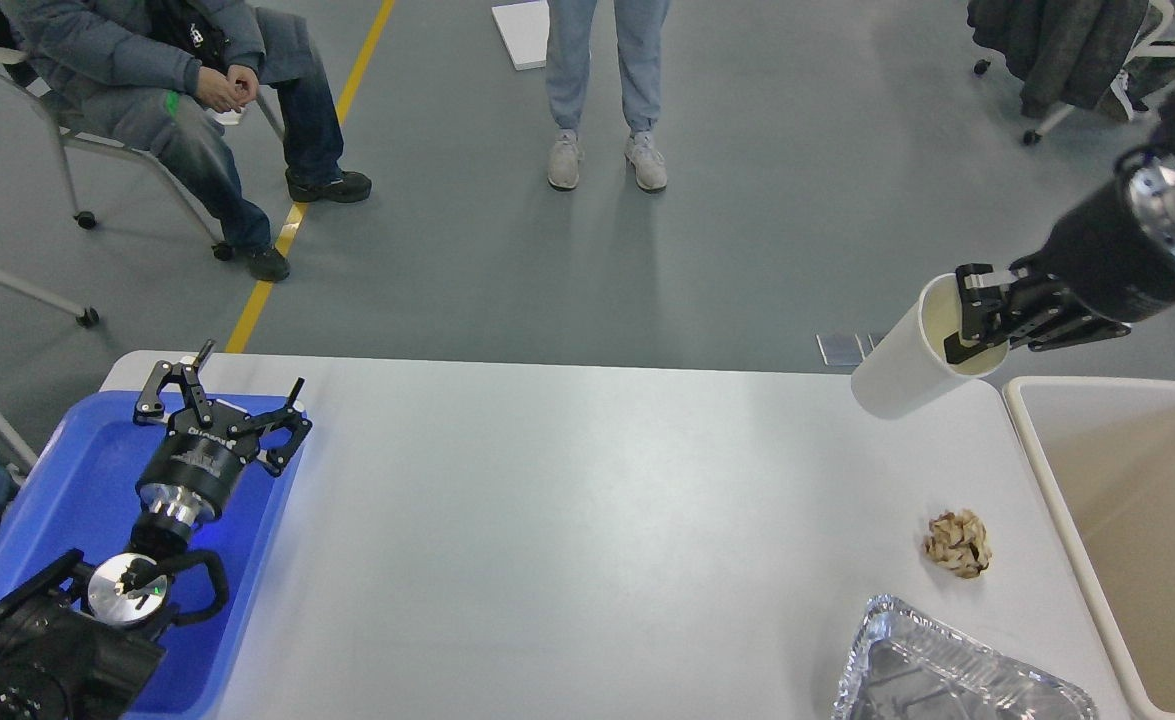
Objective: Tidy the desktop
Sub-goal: 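Lift the cup with the right gripper and carry it over the beige bin, then open the right gripper to drop the cup into the bin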
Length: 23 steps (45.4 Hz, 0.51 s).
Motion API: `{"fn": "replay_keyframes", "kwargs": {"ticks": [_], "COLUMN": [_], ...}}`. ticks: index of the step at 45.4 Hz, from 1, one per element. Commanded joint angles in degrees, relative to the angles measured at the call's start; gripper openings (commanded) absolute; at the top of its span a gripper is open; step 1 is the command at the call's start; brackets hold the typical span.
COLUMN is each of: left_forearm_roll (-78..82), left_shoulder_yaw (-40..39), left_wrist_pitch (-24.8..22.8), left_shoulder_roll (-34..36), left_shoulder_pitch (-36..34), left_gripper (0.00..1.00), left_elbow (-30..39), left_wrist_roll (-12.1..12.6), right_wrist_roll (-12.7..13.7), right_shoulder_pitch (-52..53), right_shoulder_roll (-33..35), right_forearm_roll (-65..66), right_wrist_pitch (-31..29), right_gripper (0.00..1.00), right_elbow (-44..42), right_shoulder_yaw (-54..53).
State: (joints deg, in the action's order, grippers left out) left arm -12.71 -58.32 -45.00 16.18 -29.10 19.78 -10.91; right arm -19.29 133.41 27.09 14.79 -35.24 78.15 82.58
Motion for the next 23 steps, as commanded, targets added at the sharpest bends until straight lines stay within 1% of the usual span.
{"fn": "replay_keyframes", "kwargs": {"ticks": [1, 9, 15, 20, 21, 23], "left_forearm_roll": [0.1, 0.0, 0.0, 0.1, 0.0, 0.1], "left_shoulder_yaw": [0.0, 0.0, 0.0, 0.0, 0.0, 0.0], "left_wrist_pitch": [0.0, 0.0, 0.0, 0.0, 0.0, 0.0], "left_shoulder_roll": [0.0, 0.0, 0.0, 0.0, 0.0, 0.0], "left_shoulder_pitch": [0.0, 0.0, 0.0, 0.0, 0.0, 0.0], "left_gripper": [1.00, 1.00, 1.00, 1.00, 1.00, 1.00], "left_elbow": [0.0, 0.0, 0.0, 0.0, 0.0, 0.0], "left_wrist_roll": [0.0, 0.0, 0.0, 0.0, 0.0, 0.0], "right_wrist_roll": [-0.1, -0.3, -0.4, -0.4, -0.2, 0.0], "right_shoulder_pitch": [-12.3, -23.8, -33.0, -40.1, -43.3, -46.3], "right_shoulder_roll": [10.1, 16.3, 19.2, 21.2, 21.8, 22.0], "right_forearm_roll": [0.9, 3.6, 2.8, 2.7, 2.7, 2.6], "right_wrist_pitch": [0.6, 0.0, 0.2, 0.5, 0.9, 1.2], "right_gripper": [0.00, 0.00, 0.00, 0.00, 0.00, 0.00], "right_elbow": [-14.8, -27.3, -36.1, -41.1, -42.7, -44.3], "right_shoulder_yaw": [2.5, 1.5, 0.0, -4.3, -6.3, -8.0]}}
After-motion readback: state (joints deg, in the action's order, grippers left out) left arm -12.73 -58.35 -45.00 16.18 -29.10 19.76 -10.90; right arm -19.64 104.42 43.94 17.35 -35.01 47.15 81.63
